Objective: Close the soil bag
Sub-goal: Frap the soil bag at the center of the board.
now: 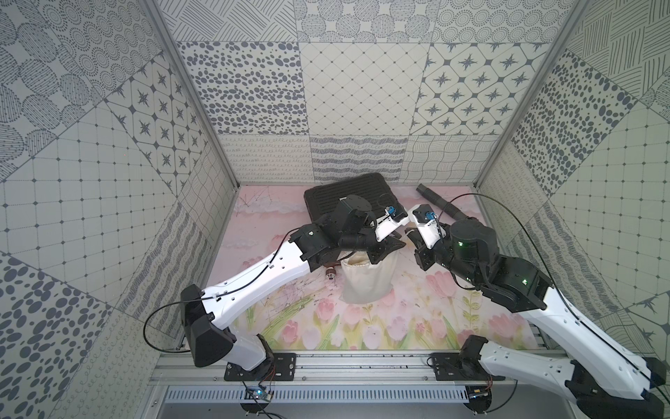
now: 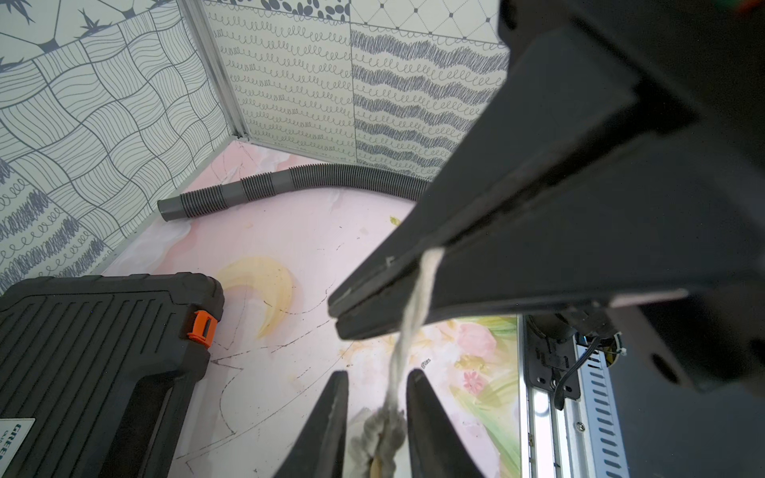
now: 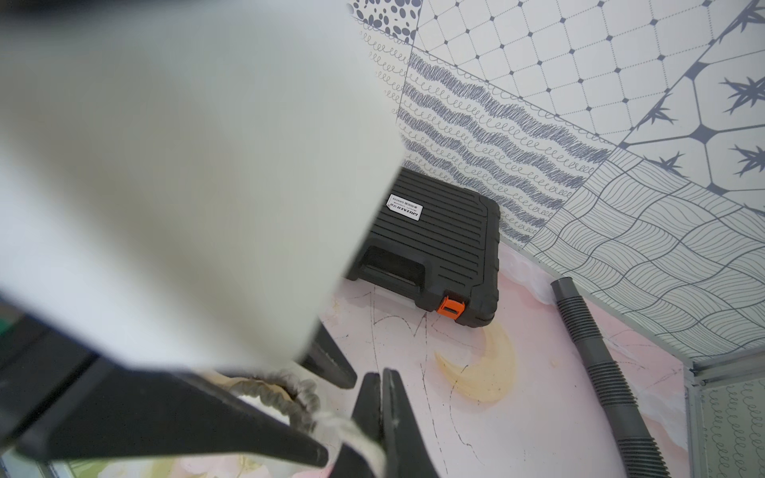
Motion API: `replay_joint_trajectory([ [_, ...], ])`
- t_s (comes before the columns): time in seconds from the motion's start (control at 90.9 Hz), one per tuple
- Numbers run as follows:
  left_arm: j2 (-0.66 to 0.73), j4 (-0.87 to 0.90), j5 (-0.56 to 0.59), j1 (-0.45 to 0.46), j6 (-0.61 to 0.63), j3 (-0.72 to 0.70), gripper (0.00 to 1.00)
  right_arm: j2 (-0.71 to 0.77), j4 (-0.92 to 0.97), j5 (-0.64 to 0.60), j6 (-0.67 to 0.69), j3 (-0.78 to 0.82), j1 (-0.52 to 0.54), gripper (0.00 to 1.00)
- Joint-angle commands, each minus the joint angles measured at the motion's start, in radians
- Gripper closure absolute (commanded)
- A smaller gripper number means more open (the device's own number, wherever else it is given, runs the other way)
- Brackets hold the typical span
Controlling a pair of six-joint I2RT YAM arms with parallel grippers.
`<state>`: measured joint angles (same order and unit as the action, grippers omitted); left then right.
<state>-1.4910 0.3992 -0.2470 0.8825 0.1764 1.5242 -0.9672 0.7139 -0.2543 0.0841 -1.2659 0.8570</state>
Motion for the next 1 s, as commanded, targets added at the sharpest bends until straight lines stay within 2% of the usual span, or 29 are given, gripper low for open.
replay_joint_trajectory([
  [0.0,-0.019,-0.115,-0.001,0.012,0.028,0.027,0.77,-0.002,-0.036,0.013,0.014,-0.003,0.006,1.00],
  [0.088,-0.029,-0.100,-0.007,0.011,0.035,0.039,0.81,-0.001,-0.036,0.012,0.008,-0.006,0.006,1.00],
  [0.209,-0.038,-0.083,-0.008,0.012,0.040,0.054,0.82,0.005,-0.036,0.003,0.005,-0.006,0.006,1.00],
  [0.594,-0.060,0.024,0.015,0.017,0.074,0.083,0.82,0.004,-0.039,-0.016,-0.006,-0.008,0.005,1.00],
  [0.99,-0.063,0.032,0.074,0.018,0.078,0.061,0.82,0.016,-0.043,-0.025,-0.024,-0.022,0.006,1.00],
])
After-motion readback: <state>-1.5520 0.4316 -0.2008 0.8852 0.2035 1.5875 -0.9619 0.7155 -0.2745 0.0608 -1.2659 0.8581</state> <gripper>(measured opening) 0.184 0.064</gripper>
